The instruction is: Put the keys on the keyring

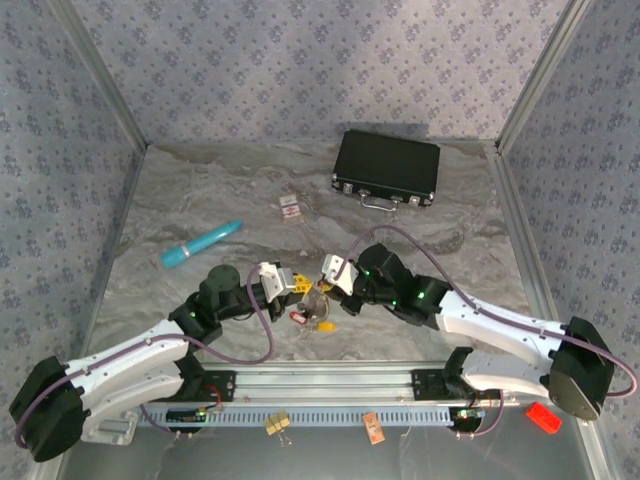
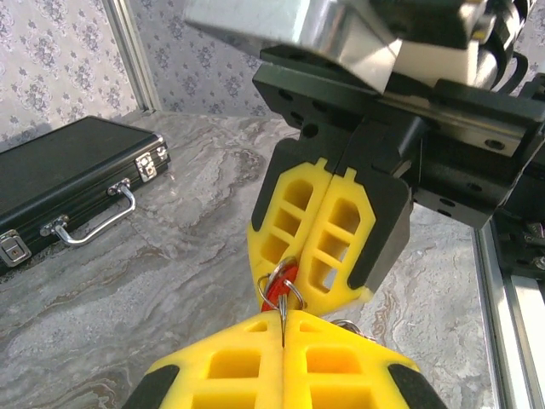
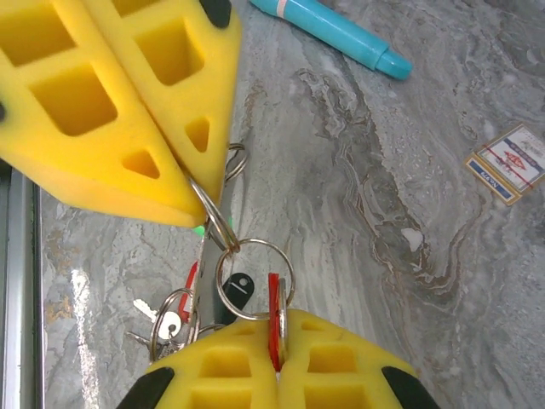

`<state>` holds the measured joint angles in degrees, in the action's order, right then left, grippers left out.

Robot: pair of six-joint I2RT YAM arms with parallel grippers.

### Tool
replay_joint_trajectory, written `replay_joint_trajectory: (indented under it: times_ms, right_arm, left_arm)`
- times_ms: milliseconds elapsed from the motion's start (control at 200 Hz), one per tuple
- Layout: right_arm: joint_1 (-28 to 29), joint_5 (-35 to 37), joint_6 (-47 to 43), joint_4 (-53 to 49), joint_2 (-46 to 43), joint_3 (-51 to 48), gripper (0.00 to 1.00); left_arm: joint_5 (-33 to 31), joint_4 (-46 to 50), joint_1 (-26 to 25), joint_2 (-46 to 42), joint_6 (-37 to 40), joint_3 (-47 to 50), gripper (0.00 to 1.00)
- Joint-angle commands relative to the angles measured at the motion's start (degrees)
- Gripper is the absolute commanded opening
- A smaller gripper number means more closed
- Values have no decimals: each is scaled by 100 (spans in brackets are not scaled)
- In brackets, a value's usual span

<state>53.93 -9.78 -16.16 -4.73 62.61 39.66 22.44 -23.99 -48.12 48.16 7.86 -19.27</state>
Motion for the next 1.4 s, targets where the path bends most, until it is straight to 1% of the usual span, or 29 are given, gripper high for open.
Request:
replay_joint_trajectory:
  times_ms: [0, 285, 350, 415, 440, 530, 610, 630, 645, 665, 680, 780, 940, 1039, 1084, 1129, 1184, 1264, 1294, 1399]
  right_arm:
    - [47, 111, -158, -263, -116, 254, 0]
    - [148, 132, -356, -495, -151, 614, 0]
    - [176, 141, -412, -560, -152, 718, 0]
    - [190, 182, -464, -613, -136, 788, 0]
    - [195, 202, -472, -632, -127, 806, 0]
    - [196, 291, -505, -674, -93, 870, 0]
    - [196, 332, -524, -696, -43, 928, 0]
    - [193, 350, -531, -717, -26, 950, 0]
    - [194, 338, -534, -723, -15, 963, 0]
    - [196, 345, -547, -739, 3, 1007, 0]
    - [195, 347, -547, -746, 20, 1027, 0]
    - [205, 291, -605, -764, 156, 1215, 0]
    - [273, 16, -726, -689, 601, 1710, 0]
    - [336, -168, -767, -467, 1040, 2072, 0]
    - [363, -260, -732, -296, 1269, 2233, 0]
    - [389, -308, -684, -78, 1513, 2389, 0]
    - [416, -343, -591, 167, 1815, 2609, 0]
    - [416, -316, -400, 590, 2248, 2811, 0]
    - [416, -322, -347, 708, 2401, 3074, 0]
    - [386, -329, -333, 811, 2795, 3205, 0]
  left_arm:
    - [-20, -138, -25, -14, -11, -114, 0]
    - [-77, -2, -27, 9, 34, -139, 0]
    - [-146, 27, -30, 16, 17, -138, 12]
    - [-201, 5, -28, -6, -2, -117, 34]
    - [-232, -6, -22, -26, -11, -105, 41]
    - [-309, -99, -28, -203, -72, -9, 59]
    - [-588, -358, -24, -530, -260, 202, 74]
    - [-688, -392, -29, -640, -297, 262, 80]
    - [-779, -410, -26, -717, -324, 304, 88]
    - [-890, -422, -27, -841, -363, 359, 96]
    - [-982, -416, -23, -939, -389, 395, 99]
    - [-1713, -194, -27, -1678, -543, 567, 100]
    - [-3985, 773, 0, -2893, -862, 417, 100]
    - [-5102, 1108, 47, -3339, -949, 253, 100]
    - [-5487, 1196, 95, -3449, -999, 169, 100]
    - [-5729, 1264, 150, -3515, -1026, 106, 100]
    - [-5853, 1324, 227, -3526, -1036, 40, 100]
    - [-5929, 1406, 351, -3518, -1125, -53, 100]
    - [-5950, 1411, 392, -3521, -1144, -68, 100]
    - [-6001, 1517, 511, -3539, -1187, -140, 100]
